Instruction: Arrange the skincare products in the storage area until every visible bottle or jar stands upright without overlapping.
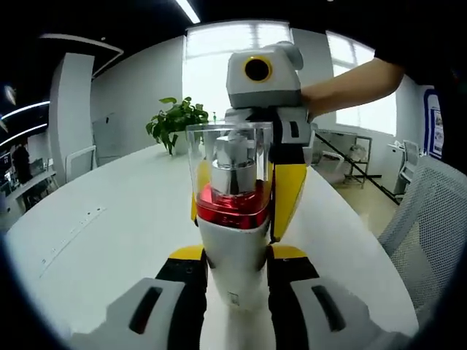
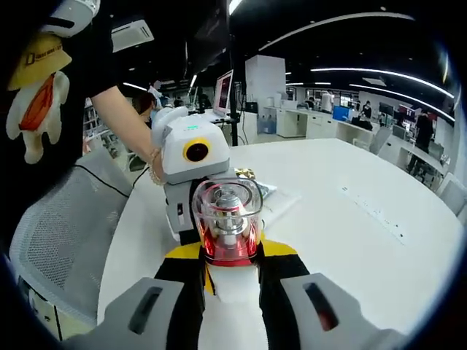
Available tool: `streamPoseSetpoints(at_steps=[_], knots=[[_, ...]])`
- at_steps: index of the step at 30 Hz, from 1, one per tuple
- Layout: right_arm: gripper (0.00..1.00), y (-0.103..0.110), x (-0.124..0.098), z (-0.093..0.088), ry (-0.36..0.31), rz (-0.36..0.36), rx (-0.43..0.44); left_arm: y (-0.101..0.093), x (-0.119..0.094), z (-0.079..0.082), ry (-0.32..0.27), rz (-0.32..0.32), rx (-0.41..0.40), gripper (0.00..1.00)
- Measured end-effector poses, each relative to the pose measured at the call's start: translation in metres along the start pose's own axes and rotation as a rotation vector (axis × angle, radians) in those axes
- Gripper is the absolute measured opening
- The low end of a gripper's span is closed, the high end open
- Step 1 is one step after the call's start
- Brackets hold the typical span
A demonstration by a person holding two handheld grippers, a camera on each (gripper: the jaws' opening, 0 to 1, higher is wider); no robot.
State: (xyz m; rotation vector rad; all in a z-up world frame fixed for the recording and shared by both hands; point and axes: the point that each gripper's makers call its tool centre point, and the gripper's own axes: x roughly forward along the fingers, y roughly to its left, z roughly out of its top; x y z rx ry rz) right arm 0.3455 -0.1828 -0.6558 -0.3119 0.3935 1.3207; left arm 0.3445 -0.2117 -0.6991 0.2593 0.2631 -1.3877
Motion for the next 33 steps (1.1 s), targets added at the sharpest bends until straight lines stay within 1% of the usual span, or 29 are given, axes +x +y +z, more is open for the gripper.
streamPoseSetpoints(at_steps=[3,5,6,8,9,11,13,14,16,18,19,21,22,23,24,25,26,29,31,33], knots=[[0.27,0.000,0.000,-0.001,0.004,-0.016,0.033,0.000,0.000,0.000,0.004,0.005,-0.005,0.26],[0.28,0.000,0.001,-0.001,-0.004,-0.032,0.052,0.002,0.000,-0.001,0.008,0.008,-0.012,0.26],[0.28,0.000,0.001,0.000,-0.009,-0.043,0.078,0.002,0.000,-0.001,0.010,0.009,-0.013,0.26],[0.29,0.000,0.002,0.001,-0.020,-0.057,0.088,0.001,-0.002,-0.001,0.017,0.012,-0.013,0.26],[0.31,0.000,0.002,0.000,-0.026,-0.070,0.114,0.000,-0.003,0.001,0.015,0.012,-0.016,0.27],[0.35,0.000,0.002,0.001,-0.030,-0.086,0.123,0.000,-0.005,0.002,0.015,0.012,-0.043,0.29],[0.38,0.001,0.002,0.002,-0.043,-0.115,0.145,-0.001,-0.008,0.005,0.022,0.016,-0.041,0.32],[0.40,0.001,0.001,0.003,-0.049,-0.126,0.153,-0.001,-0.010,0.003,0.041,0.022,-0.048,0.34],[0.44,-0.002,-0.001,0.006,-0.066,-0.175,0.167,-0.002,-0.015,0.003,0.050,0.030,-0.053,0.39],[0.48,-0.001,-0.003,0.008,-0.073,-0.204,0.175,-0.003,-0.021,0.005,0.059,0.041,-0.061,0.41],[0.50,-0.001,-0.005,0.009,-0.073,-0.236,0.172,-0.002,-0.023,0.006,0.059,0.048,-0.067,0.43],[0.55,0.002,-0.007,0.012,-0.078,-0.269,0.176,-0.005,-0.030,0.014,0.047,0.064,-0.083,0.46],[0.57,0.002,-0.008,0.013,-0.076,-0.289,0.180,-0.002,-0.032,0.013,0.048,0.077,-0.097,0.48],[0.60,0.003,-0.009,0.014,-0.075,-0.298,0.176,-0.003,-0.034,0.013,0.048,0.079,-0.103,0.51],[0.62,0.006,-0.010,0.018,-0.085,-0.326,0.177,-0.006,-0.037,0.017,0.042,0.086,-0.102,0.53],[0.65,0.008,-0.012,0.018,-0.085,-0.336,0.186,-0.007,-0.040,0.018,0.042,0.095,-0.109,0.55],[0.67,0.010,-0.013,0.019,-0.086,-0.346,0.194,-0.006,-0.043,0.016,0.040,0.103,-0.120,0.56],[0.71,0.014,-0.019,0.018,-0.085,-0.386,0.199,-0.007,-0.052,0.021,0.002,0.124,-0.125,0.57],[0.74,0.016,-0.026,0.017,-0.098,-0.420,0.218,-0.016,-0.060,0.023,0.003,0.128,-0.161,0.58],[0.77,0.021,-0.031,0.017,-0.100,-0.445,0.232,-0.016,-0.068,0.020,0.007,0.153,-0.157,0.60]])
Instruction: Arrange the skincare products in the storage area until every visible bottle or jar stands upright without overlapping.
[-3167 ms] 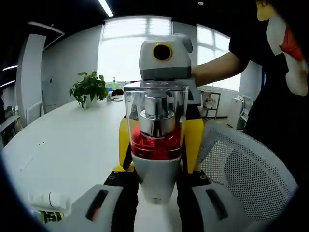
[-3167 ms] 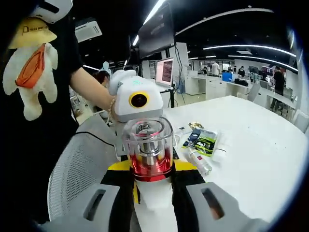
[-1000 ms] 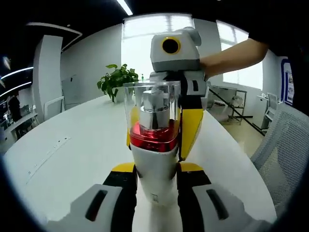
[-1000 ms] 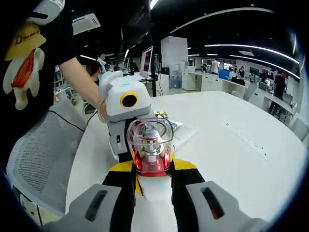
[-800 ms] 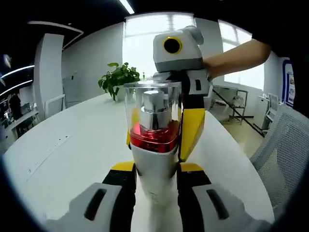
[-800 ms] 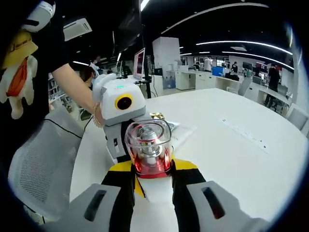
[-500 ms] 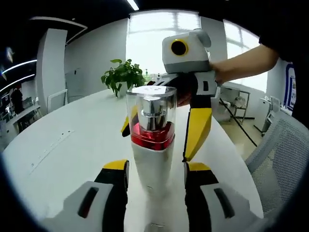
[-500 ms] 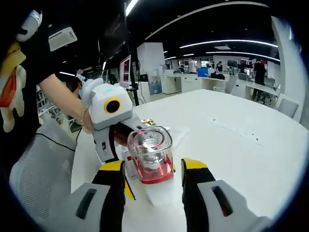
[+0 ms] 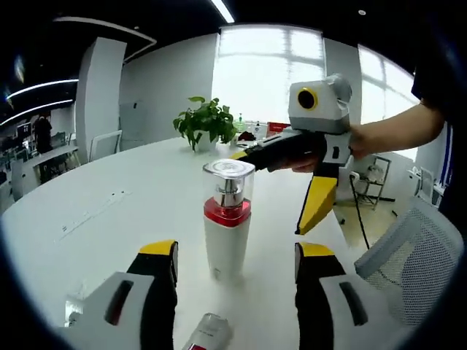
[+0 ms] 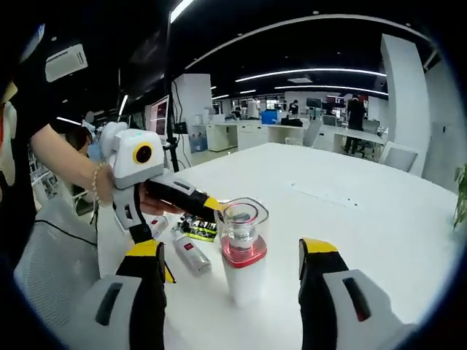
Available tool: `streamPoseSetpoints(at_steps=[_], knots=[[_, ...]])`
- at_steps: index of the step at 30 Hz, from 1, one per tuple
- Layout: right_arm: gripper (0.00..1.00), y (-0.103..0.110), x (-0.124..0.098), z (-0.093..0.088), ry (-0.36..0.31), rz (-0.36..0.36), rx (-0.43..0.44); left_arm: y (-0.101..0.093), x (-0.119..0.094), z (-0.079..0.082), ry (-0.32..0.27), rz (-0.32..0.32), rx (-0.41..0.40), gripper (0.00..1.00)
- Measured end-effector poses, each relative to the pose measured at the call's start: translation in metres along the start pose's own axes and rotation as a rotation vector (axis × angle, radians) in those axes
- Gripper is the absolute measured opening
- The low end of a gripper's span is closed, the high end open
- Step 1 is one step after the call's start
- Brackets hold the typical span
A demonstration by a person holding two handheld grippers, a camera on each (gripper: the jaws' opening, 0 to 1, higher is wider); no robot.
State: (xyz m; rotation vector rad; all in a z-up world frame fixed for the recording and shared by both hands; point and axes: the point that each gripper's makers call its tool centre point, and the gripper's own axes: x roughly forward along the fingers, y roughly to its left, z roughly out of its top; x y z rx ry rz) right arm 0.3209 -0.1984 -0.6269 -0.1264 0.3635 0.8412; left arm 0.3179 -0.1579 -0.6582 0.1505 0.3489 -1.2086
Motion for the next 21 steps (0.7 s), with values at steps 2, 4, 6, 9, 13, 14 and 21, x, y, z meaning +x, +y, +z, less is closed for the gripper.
streamPoseSetpoints(at_steps=[2,4,6,9,13,14,21], knots=[[0.81,-0.001,-0.005,0.000,-0.009,-0.028,0.008,-0.001,-0.008,0.000,0.000,0.025,-0.028,0.65],[0.85,-0.002,-0.010,0.000,-0.022,-0.054,0.024,0.003,-0.018,0.000,-0.015,0.056,-0.061,0.70],[0.88,-0.001,-0.013,0.001,-0.027,-0.064,0.027,-0.001,-0.031,0.004,-0.039,0.084,-0.083,0.73],[0.90,0.009,-0.021,0.001,-0.054,-0.092,0.056,0.001,-0.045,0.003,-0.055,0.103,-0.140,0.79],[0.92,0.022,-0.026,0.001,-0.072,-0.109,0.083,-0.011,-0.065,0.004,-0.051,0.132,-0.154,0.85],[0.93,0.026,-0.028,0.000,-0.072,-0.118,0.088,-0.013,-0.069,0.004,-0.053,0.137,-0.167,0.86],[0.99,0.049,-0.036,-0.007,-0.068,-0.130,0.128,-0.026,-0.101,-0.002,-0.074,0.177,-0.227,0.94]])
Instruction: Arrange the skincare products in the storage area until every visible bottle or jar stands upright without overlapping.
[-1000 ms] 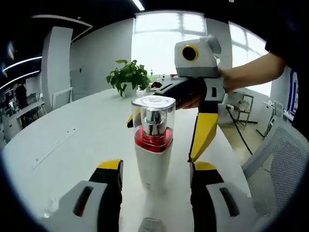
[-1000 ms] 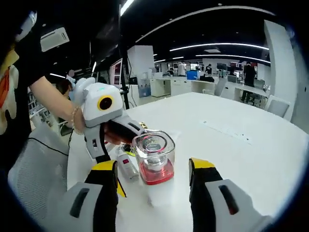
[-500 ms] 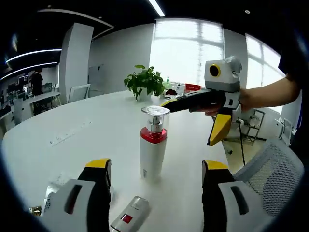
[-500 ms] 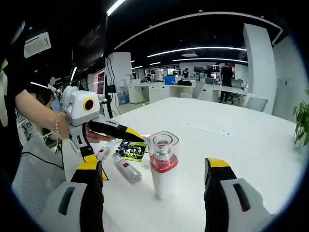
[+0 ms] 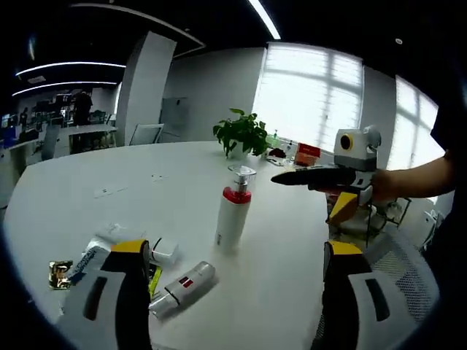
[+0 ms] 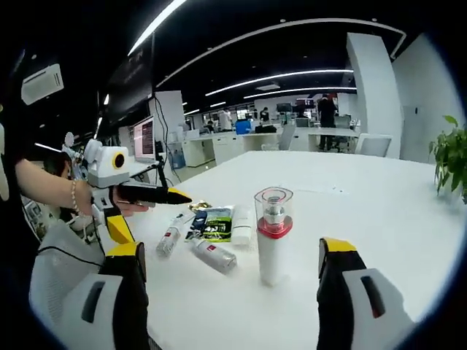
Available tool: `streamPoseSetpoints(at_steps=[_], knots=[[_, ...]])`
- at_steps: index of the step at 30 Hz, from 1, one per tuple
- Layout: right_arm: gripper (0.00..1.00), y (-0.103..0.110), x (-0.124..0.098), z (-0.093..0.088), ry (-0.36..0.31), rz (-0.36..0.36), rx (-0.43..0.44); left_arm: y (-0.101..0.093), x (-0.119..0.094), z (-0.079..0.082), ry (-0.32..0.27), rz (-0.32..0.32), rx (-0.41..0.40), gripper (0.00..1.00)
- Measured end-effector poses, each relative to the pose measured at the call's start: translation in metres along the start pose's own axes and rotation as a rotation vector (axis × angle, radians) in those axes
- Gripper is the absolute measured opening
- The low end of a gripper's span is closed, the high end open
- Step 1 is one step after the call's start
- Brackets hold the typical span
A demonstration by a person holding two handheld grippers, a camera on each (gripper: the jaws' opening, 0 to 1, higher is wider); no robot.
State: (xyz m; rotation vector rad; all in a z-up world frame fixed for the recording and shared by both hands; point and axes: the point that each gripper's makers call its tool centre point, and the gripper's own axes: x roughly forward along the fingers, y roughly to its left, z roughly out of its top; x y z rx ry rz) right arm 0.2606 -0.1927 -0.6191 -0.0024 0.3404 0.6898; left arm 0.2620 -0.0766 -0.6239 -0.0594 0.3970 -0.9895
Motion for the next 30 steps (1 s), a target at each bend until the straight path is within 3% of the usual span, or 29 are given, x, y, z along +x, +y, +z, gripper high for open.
streamPoseSetpoints(at_steps=[5,16,30], knots=[[0.99,0.015,-0.007,-0.005,0.001,-0.002,0.021,-0.001,-0.030,-0.006,-0.034,0.051,-0.023,0.94],[0.99,0.041,-0.019,-0.015,0.004,-0.008,0.062,0.005,-0.078,-0.026,-0.049,0.145,-0.096,0.99],[0.98,0.059,-0.024,-0.025,0.031,-0.006,0.062,-0.006,-0.121,-0.035,-0.035,0.188,-0.170,0.99]])
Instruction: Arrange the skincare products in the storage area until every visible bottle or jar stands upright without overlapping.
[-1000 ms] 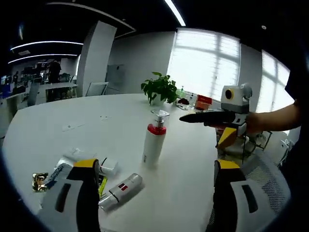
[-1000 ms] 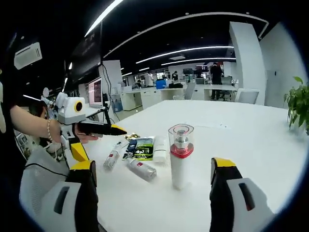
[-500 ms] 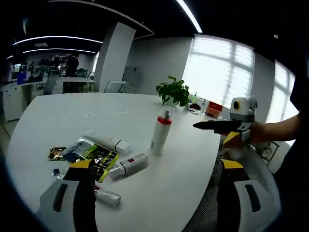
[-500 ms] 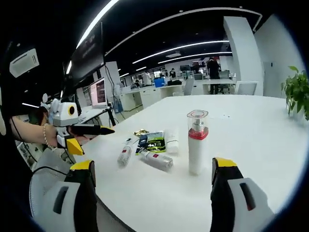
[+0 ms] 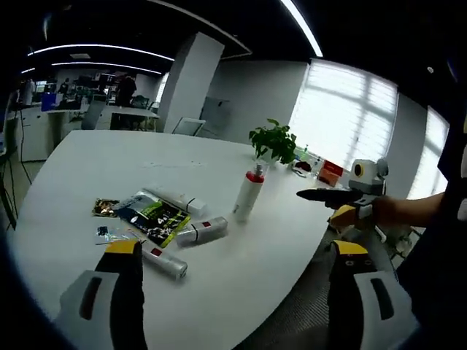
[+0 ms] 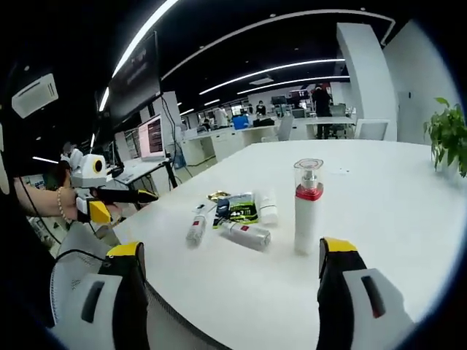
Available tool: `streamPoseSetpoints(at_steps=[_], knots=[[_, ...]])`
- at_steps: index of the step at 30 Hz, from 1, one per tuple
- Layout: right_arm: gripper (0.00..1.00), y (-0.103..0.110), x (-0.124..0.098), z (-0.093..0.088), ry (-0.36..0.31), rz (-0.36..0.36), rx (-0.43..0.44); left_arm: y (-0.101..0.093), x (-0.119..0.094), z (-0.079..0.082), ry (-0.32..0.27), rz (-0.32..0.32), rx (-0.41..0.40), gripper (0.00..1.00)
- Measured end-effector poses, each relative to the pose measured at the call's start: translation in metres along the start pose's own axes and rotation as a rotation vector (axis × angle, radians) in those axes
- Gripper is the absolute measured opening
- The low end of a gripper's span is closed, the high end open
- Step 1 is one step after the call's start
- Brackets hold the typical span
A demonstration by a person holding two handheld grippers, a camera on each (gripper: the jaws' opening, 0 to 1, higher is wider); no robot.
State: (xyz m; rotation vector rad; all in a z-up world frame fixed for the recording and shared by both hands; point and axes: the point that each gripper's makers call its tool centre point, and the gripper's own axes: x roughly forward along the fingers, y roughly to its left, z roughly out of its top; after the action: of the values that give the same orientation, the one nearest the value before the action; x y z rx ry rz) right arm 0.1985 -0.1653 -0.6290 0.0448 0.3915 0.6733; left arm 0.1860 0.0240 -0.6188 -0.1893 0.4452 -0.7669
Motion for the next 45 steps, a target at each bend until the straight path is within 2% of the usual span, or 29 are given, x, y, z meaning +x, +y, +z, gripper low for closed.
streamPoseSetpoints(at_steps=[11,14,21,25,31,37,41,45], knots=[[0.98,0.001,-0.001,0.000,0.006,0.000,-0.017,0.003,-0.008,-0.013,0.016,0.030,0.014,0.99],[0.97,0.002,-0.001,-0.001,0.007,0.004,-0.017,0.001,-0.008,-0.010,-0.007,0.024,-0.001,0.99],[0.97,0.002,0.000,-0.002,0.016,0.008,-0.025,0.001,-0.007,-0.010,-0.004,0.034,-0.004,0.99],[0.95,0.000,0.004,-0.006,0.046,0.020,-0.051,0.002,-0.007,-0.009,-0.011,0.034,-0.010,0.99],[0.91,0.003,0.018,0.001,0.090,0.061,-0.124,0.005,-0.007,-0.008,-0.028,0.042,-0.023,0.98],[0.88,0.005,0.038,0.007,0.116,0.107,-0.173,0.009,-0.006,-0.011,-0.011,0.057,-0.008,0.96],[0.75,0.009,0.051,0.008,0.128,0.153,-0.211,0.010,-0.005,-0.014,0.008,0.060,0.017,0.95],[0.70,0.010,0.066,0.004,0.184,0.208,-0.294,0.009,-0.003,-0.017,0.021,0.070,0.043,0.93]])
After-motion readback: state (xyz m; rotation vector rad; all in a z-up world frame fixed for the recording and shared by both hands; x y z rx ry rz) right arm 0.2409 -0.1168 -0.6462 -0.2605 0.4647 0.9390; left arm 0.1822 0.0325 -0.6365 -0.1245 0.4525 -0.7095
